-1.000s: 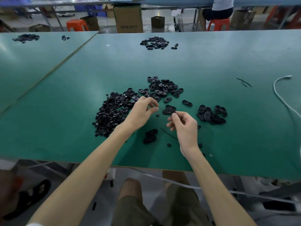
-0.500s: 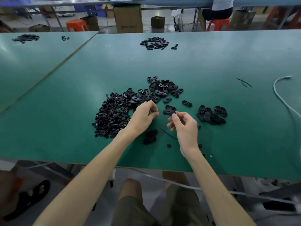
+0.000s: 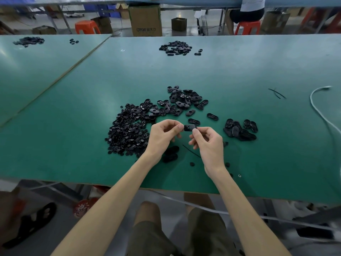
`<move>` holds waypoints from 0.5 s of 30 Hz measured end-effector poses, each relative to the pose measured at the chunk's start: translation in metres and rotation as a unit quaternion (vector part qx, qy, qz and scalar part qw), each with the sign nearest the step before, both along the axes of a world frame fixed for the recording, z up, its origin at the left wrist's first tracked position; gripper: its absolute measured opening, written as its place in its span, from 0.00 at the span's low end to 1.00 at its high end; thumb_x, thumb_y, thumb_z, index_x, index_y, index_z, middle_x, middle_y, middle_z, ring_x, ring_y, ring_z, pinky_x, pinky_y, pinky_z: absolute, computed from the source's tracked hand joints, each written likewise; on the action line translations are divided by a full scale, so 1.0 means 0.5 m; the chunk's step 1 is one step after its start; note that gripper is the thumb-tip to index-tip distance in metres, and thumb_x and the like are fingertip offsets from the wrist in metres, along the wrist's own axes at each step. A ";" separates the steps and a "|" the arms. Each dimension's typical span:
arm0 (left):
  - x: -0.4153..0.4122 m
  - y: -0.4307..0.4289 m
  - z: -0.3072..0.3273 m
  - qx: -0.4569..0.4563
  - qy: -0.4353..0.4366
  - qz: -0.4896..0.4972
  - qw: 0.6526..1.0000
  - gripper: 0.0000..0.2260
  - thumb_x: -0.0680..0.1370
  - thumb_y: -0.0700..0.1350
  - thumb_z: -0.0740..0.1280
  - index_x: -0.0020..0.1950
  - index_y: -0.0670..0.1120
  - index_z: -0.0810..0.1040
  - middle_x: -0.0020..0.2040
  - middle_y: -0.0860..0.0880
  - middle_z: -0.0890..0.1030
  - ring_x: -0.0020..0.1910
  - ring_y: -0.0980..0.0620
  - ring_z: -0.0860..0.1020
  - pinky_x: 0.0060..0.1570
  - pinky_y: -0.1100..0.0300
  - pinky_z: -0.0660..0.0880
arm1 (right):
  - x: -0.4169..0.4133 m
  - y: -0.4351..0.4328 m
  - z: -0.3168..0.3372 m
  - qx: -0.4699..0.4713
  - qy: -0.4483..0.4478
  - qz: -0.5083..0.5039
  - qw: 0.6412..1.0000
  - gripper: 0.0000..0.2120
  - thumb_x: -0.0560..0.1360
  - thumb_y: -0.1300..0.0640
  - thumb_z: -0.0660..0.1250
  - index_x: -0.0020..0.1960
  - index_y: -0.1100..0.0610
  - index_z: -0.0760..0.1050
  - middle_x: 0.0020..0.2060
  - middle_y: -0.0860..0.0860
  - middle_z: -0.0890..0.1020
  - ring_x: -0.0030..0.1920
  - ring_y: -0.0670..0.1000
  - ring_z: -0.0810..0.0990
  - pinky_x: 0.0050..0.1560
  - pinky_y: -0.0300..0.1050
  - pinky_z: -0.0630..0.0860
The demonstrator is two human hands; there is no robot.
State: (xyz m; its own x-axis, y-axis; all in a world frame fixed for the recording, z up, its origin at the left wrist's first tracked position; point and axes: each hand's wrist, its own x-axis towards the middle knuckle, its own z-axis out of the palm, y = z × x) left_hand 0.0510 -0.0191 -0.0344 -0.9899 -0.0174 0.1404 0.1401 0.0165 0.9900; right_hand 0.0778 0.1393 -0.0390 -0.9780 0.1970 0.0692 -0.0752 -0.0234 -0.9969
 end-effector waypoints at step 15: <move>0.005 0.001 -0.004 -0.014 0.015 0.001 1.000 0.03 0.78 0.40 0.75 0.50 0.47 0.85 0.43 0.50 0.86 0.40 0.55 0.82 0.37 0.67 0.75 | -0.001 0.002 -0.004 0.013 -0.001 0.003 1.000 0.03 0.82 0.60 0.69 0.50 0.59 0.80 0.36 0.49 0.86 0.34 0.47 0.83 0.35 0.39 0.77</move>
